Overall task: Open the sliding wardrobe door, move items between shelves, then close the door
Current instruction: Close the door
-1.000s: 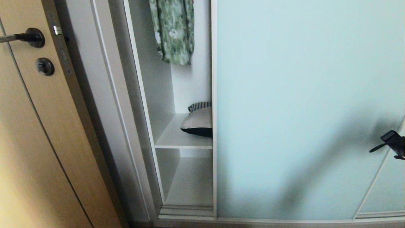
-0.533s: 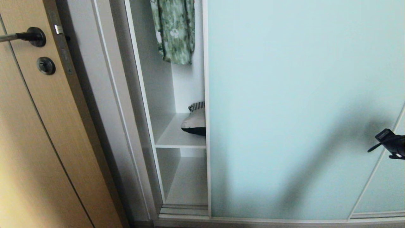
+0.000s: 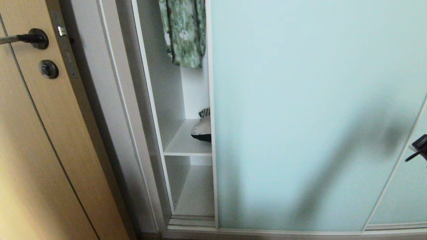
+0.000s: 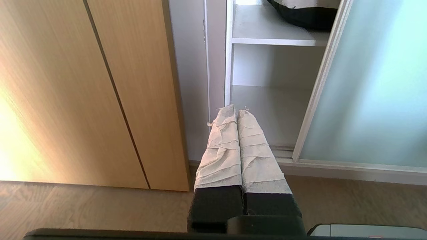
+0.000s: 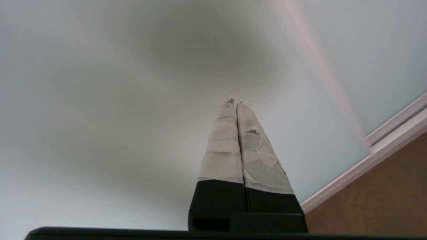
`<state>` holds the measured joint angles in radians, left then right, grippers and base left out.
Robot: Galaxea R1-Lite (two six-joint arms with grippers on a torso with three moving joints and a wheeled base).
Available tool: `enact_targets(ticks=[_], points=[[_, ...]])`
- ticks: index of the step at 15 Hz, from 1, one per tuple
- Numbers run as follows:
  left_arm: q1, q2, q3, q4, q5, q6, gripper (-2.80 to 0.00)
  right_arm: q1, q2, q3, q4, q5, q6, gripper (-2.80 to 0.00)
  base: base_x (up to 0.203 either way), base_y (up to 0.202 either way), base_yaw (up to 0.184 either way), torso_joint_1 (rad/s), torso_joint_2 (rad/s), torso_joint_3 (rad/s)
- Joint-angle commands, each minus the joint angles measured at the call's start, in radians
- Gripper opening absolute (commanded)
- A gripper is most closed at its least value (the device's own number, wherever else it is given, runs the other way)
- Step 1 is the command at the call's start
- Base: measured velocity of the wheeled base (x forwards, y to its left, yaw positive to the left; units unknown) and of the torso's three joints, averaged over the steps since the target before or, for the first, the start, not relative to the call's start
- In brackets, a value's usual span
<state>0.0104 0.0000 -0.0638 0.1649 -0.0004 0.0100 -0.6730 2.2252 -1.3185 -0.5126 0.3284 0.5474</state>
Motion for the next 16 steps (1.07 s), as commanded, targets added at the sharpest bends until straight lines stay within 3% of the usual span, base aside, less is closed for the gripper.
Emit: enact_targets(ticks=[1,4,8,12,16], points=[[0.0,0.002,-0.001,0.001,0.0,0.001,-2.8,-0.043,-0.018,-0.019,-0.022,0.003,0.003,-2.8,0.0,0.0,0.0,0.0,0.0,0.0],[0.0,0.002,-0.001,0.001,0.0,0.001,-2.8,-0.077,0.036,-0.072,-0.068,0.001,0.003,-2.8,0.0,0.0,0.0,0.0,0.0,0.0],[0.0,0.002,-0.001,0.001,0.0,0.001,-2.8,-0.096,0.224,-0.267,-0.077,-0.011,0.004,-2.8,0.0,0.0,0.0,0.0,0.0,0.0],[0.0,0.002,0.001,0.001,0.0,0.001,-2.8,-0.09,0.335,-0.406,-0.071,-0.035,0.003,-2.8,0.0,0.0,0.0,0.0,0.0,0.0],[0.0,0.002,0.0,0.001,0.0,0.001,-2.8,-0.06,0.369,-0.452,-0.068,-0.037,-0.002,-2.8,0.0,0.0,0.0,0.0,0.0,0.0]])
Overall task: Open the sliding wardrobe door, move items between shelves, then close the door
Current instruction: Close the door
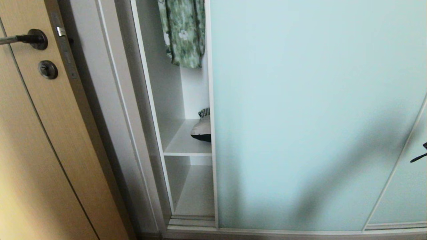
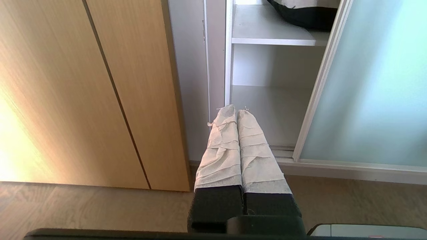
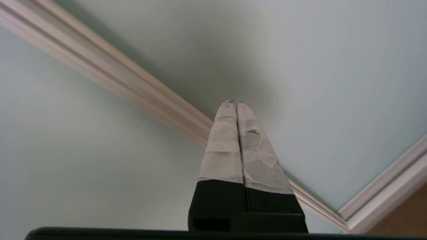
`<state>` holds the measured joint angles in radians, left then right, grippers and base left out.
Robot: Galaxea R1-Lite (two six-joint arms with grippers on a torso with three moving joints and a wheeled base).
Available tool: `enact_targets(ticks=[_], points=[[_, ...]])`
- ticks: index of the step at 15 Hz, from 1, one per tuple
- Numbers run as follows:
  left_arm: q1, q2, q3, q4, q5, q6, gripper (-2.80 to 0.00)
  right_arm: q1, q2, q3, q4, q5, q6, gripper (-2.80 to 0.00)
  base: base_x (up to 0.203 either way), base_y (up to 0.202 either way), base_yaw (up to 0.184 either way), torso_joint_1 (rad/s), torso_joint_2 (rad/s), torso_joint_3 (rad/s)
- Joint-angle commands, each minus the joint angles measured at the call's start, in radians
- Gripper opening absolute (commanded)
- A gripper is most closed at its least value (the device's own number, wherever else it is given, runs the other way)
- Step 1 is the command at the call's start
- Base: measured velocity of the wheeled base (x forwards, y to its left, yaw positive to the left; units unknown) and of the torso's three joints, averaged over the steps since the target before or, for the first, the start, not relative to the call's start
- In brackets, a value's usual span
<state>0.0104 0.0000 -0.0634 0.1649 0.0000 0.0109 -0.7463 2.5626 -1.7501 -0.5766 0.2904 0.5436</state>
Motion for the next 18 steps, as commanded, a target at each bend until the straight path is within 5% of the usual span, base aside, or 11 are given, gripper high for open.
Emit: enact_targets(ticks=[1,18], points=[[0.0,0.002,0.0,0.001,0.0,0.0,-2.8,0.02,0.041,-0.023,-0.005,0.001,0.0,-2.8,0.0,0.0,0.0,0.0,0.0,0.0],[0.0,0.002,0.0,0.001,0.0,-0.001,-2.8,0.104,-0.015,0.062,0.001,0.0,0.005,-2.8,0.0,0.0,0.0,0.0,0.0,0.0]])
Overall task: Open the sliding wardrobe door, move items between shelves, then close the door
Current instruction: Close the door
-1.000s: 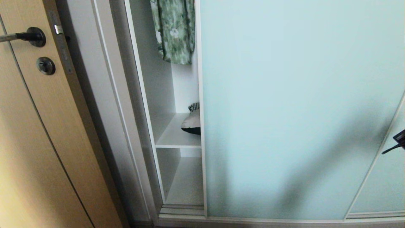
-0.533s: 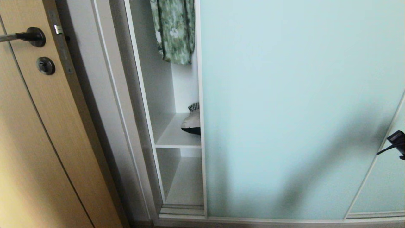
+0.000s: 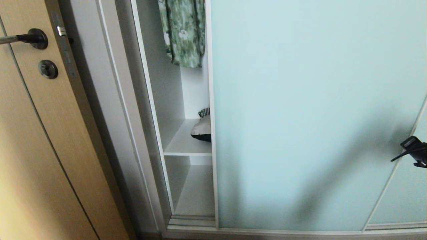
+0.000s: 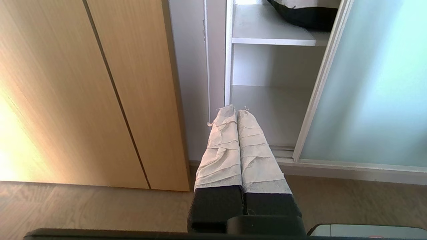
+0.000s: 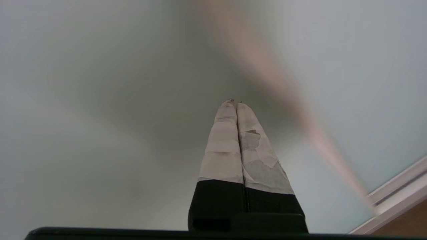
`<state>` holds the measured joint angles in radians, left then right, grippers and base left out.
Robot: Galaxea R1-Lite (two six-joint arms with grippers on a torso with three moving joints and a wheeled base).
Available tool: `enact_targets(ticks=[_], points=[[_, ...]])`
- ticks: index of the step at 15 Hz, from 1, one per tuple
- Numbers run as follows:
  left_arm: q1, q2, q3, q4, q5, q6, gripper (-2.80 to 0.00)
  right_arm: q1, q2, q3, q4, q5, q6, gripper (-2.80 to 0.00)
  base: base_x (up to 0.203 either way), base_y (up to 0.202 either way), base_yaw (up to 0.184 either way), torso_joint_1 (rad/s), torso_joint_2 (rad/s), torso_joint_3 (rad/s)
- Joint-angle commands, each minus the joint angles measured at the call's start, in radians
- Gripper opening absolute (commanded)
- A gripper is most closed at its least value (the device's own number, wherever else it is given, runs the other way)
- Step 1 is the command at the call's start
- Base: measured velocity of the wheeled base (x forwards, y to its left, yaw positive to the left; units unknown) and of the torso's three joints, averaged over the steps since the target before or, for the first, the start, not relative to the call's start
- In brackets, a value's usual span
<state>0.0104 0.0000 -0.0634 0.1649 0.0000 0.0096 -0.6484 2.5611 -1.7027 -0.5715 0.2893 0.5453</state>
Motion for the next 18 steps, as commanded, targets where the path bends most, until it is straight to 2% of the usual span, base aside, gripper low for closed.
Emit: enact_targets(ticks=[1,11,15,18], points=[[0.0,0.002,0.001,0.001,0.0,0.001,-2.8,0.01,-0.021,0.026,-0.004,0.002,0.002,-2.8,0.0,0.0,0.0,0.0,0.0,0.0],[0.0,0.002,0.001,0.001,0.0,0.001,-2.8,0.059,-0.104,0.148,-0.015,-0.006,0.002,-2.8,0.0,0.0,0.0,0.0,0.0,0.0],[0.0,0.002,0.001,0.001,0.0,0.0,-2.8,0.045,-0.168,0.206,-0.031,-0.034,0.003,-2.8,0.0,0.0,0.0,0.0,0.0,0.0],[0.0,0.002,0.001,0.001,-0.001,0.001,-2.8,0.027,-0.219,0.267,-0.099,-0.093,0.004,-2.8,0.0,0.0,0.0,0.0,0.0,0.0]])
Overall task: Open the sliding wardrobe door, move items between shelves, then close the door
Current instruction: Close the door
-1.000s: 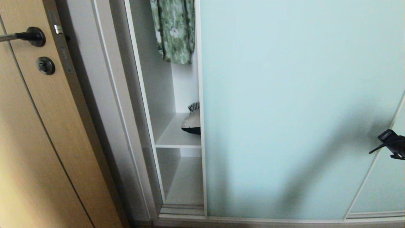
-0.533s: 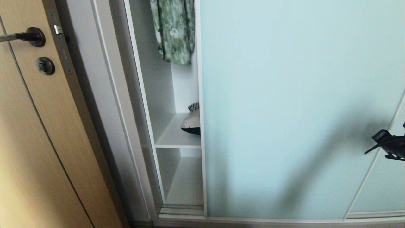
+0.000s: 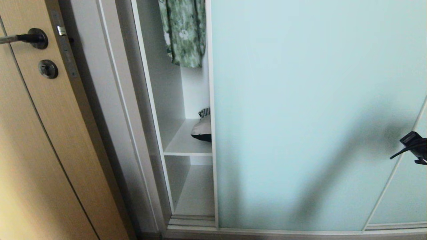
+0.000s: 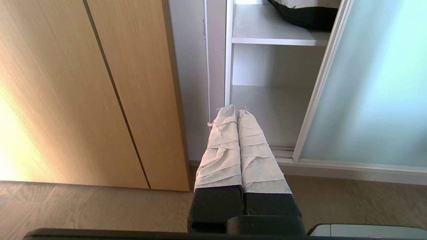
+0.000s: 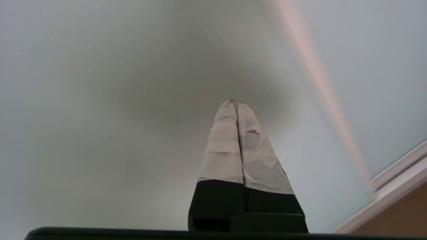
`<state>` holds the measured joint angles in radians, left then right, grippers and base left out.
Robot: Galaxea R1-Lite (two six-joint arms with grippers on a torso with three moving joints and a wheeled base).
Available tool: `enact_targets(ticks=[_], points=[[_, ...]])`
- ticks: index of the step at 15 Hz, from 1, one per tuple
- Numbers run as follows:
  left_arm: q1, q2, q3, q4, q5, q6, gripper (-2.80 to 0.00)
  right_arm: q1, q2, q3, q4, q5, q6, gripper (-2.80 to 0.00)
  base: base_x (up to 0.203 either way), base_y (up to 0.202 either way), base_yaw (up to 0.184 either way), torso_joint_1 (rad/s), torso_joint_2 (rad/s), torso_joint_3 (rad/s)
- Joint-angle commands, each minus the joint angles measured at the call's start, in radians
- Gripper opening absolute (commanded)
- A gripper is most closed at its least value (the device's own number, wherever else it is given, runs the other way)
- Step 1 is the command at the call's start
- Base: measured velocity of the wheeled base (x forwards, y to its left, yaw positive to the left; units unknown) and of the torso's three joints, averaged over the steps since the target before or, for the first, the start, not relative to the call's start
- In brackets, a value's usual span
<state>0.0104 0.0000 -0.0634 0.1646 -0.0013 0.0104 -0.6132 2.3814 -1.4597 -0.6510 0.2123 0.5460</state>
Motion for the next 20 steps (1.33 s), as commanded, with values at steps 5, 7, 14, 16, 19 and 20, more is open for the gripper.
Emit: enact_targets(ticks=[5,7,14,16,19,20], points=[[0.0,0.002,0.001,0.001,0.001,0.0,-2.8,-0.059,0.056,-0.086,-0.027,-0.043,0.003,-2.8,0.0,0.0,0.0,0.0,0.0,0.0],[0.0,0.002,-0.001,0.001,0.001,0.0,-2.8,-0.068,0.125,-0.185,-0.024,-0.04,-0.001,-2.8,0.0,0.0,0.0,0.0,0.0,0.0],[0.0,0.002,0.0,0.001,0.001,0.0,-2.8,-0.058,0.298,-0.461,0.083,-0.041,-0.006,-2.8,0.0,0.0,0.0,0.0,0.0,0.0],[0.0,0.002,-0.001,0.001,0.001,0.0,-2.8,-0.056,0.309,-0.476,0.114,-0.027,-0.022,-2.8,0.0,0.0,0.0,0.0,0.0,0.0],[0.0,0.002,-0.001,0.001,0.001,0.0,-2.8,-0.048,0.312,-0.471,0.116,-0.025,-0.02,-2.8,0.0,0.0,0.0,0.0,0.0,0.0],[0.0,0.002,0.001,0.001,0.001,0.0,-2.8,-0.046,0.31,-0.468,0.116,-0.027,-0.02,-2.8,0.0,0.0,0.0,0.0,0.0,0.0]])
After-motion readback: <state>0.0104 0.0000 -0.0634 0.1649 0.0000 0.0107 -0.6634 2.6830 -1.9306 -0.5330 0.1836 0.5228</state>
